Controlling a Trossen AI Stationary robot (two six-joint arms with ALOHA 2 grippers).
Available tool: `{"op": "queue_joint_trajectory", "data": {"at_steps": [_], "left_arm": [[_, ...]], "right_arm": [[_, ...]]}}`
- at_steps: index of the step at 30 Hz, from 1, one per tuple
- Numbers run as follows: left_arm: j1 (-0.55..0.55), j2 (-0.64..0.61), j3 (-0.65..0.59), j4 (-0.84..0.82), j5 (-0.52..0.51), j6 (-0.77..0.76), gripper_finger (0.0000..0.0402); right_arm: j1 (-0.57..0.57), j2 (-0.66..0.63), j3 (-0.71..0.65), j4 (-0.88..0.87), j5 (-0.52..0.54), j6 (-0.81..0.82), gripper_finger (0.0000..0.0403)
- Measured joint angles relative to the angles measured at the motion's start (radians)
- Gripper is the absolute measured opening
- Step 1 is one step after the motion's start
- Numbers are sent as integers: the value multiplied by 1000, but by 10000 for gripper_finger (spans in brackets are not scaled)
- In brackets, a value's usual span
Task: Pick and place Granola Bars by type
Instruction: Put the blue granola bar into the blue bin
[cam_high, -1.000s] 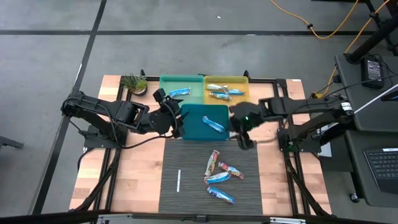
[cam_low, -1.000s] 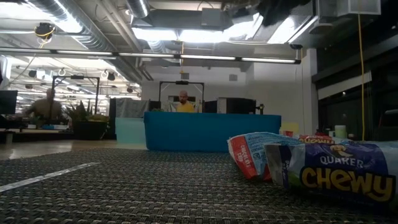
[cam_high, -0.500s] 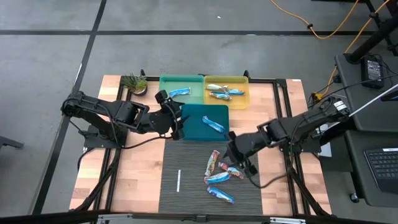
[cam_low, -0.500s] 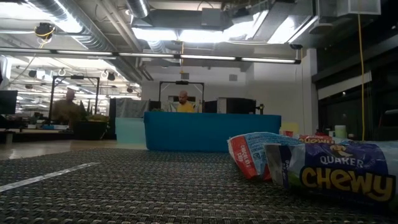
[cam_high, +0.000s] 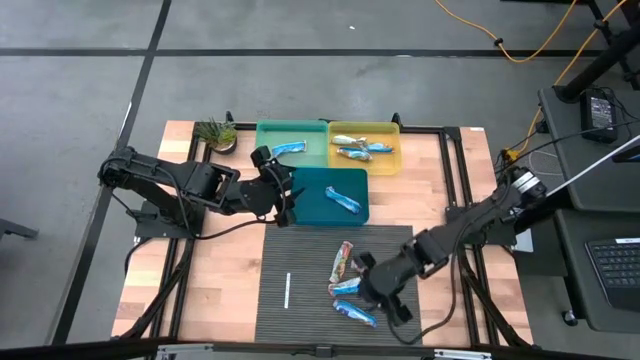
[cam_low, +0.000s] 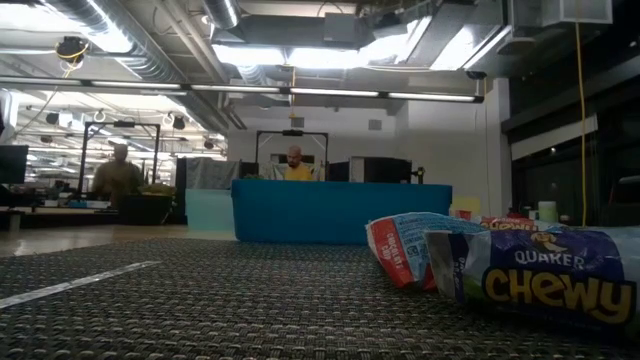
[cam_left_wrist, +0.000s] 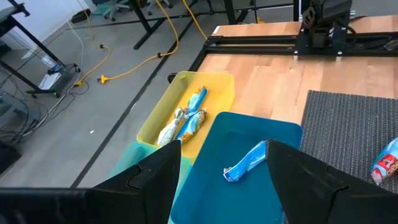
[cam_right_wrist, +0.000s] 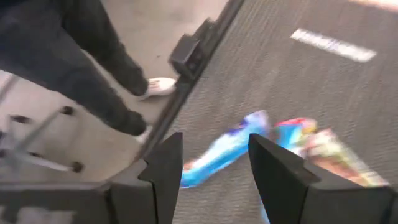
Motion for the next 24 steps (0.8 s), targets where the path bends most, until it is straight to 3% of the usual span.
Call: {"op": "queue_joint_trajectory", "data": {"at_steps": [8,16,21,24], "left_arm": [[0,0,0,-4,0,41,228],[0,0,0,-4,17,86,228],[0,0,0,-6,33,97,228],[0,0,0,-7,33,97,228]], "right_arm": [[51,73,0,56,-21,174,184],[50,106,0,75,-20,461,185],[50,127,0,74,29,521,190],[50,143,0,74,41,542,214]]}}
